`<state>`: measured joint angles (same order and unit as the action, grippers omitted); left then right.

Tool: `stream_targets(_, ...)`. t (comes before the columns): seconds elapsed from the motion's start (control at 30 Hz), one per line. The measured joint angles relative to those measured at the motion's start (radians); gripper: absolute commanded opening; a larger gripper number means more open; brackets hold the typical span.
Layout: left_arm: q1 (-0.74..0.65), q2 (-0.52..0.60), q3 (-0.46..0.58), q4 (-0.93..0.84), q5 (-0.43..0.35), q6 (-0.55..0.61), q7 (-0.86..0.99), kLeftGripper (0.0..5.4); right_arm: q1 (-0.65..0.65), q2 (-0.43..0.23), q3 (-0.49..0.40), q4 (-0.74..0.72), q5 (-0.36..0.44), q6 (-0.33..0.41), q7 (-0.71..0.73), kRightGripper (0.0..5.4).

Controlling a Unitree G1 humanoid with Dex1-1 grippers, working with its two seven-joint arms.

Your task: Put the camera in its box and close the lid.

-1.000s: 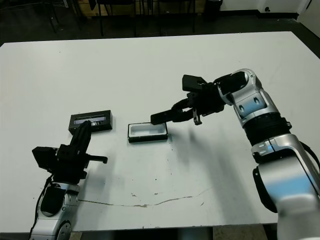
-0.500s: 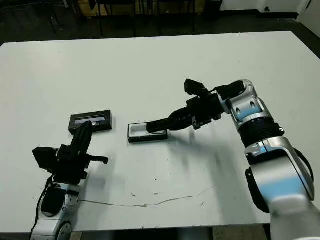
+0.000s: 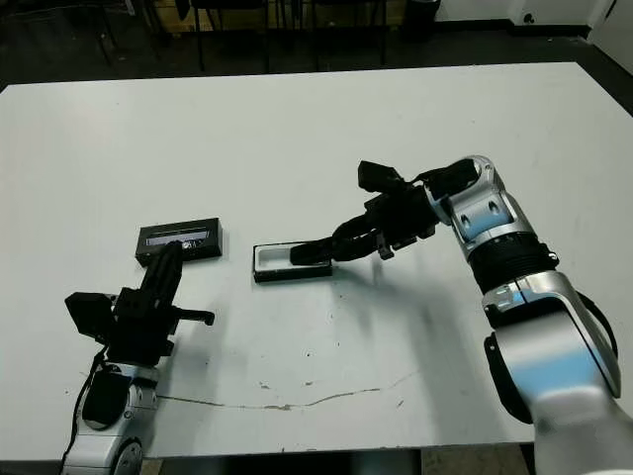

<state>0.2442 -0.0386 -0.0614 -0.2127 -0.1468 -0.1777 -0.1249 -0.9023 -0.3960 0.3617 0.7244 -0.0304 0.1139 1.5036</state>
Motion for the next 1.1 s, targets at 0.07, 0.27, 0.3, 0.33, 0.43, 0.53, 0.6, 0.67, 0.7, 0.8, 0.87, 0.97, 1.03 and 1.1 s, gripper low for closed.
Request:
stream_targets(0.07,0.000,0.000,-0.002,0.000,0.003,0.000,0.001,0.00,0.001,0.000,0.002,-0.004,0.000,0.000,0.000,0.54)
stream_targets(0.27,0.002,0.000,-0.006,0.000,0.006,0.000,0.001,0.00,0.003,0.001,0.012,-0.029,0.000,0.025,0.001,0.54)
stream_targets(0.3,0.002,-0.001,-0.007,0.000,0.006,0.000,0.001,0.00,0.003,0.002,0.015,-0.035,0.000,0.034,0.000,0.54)
stream_targets(0.33,0.002,-0.002,-0.009,0.000,0.006,0.000,0.002,0.00,0.002,0.003,0.017,-0.038,-0.001,0.042,0.000,0.54)
stream_targets(0.43,0.004,-0.006,-0.012,0.000,0.006,0.000,0.005,0.00,0.001,0.007,0.030,-0.043,-0.011,0.054,-0.002,0.54)
stream_targets(0.53,0.004,-0.008,-0.013,0.000,0.006,0.000,0.006,0.00,-0.004,0.016,0.043,-0.045,-0.021,0.074,-0.003,0.54)
stream_targets(0.6,0.005,-0.009,-0.014,0.000,0.006,0.000,0.007,0.00,-0.006,0.023,0.052,-0.045,-0.022,0.073,-0.003,0.54)
stream_targets(0.67,0.006,-0.009,-0.016,0.000,0.007,0.000,0.008,0.00,-0.006,0.029,0.057,-0.045,-0.023,0.072,-0.004,0.54)
stream_targets(0.7,0.007,-0.010,-0.017,0.000,0.008,0.000,0.009,0.00,-0.006,0.033,0.060,-0.045,-0.024,0.073,-0.006,0.54)
stream_targets(0.8,0.010,-0.014,-0.023,0.000,0.014,0.001,0.015,0.00,-0.010,0.044,0.071,-0.042,-0.032,0.072,-0.014,0.54)
stream_targets(0.87,0.013,-0.016,-0.028,0.000,0.020,0.000,0.018,0.00,-0.011,0.052,0.076,-0.044,-0.037,0.056,-0.025,0.54)
stream_targets(0.97,0.020,-0.018,-0.033,0.000,0.023,0.000,0.019,0.00,-0.010,0.063,0.082,-0.051,-0.041,0.054,-0.037,0.54)
stream_targets(1.03,0.027,-0.020,-0.035,-0.001,0.023,0.001,0.021,0.00,-0.009,0.072,0.084,-0.057,-0.041,0.064,-0.042,0.54)
stream_targets(1.1,0.031,-0.023,-0.036,-0.001,0.019,0.001,0.021,0.00,-0.009,0.081,0.090,-0.067,-0.042,0.106,-0.046,0.54)
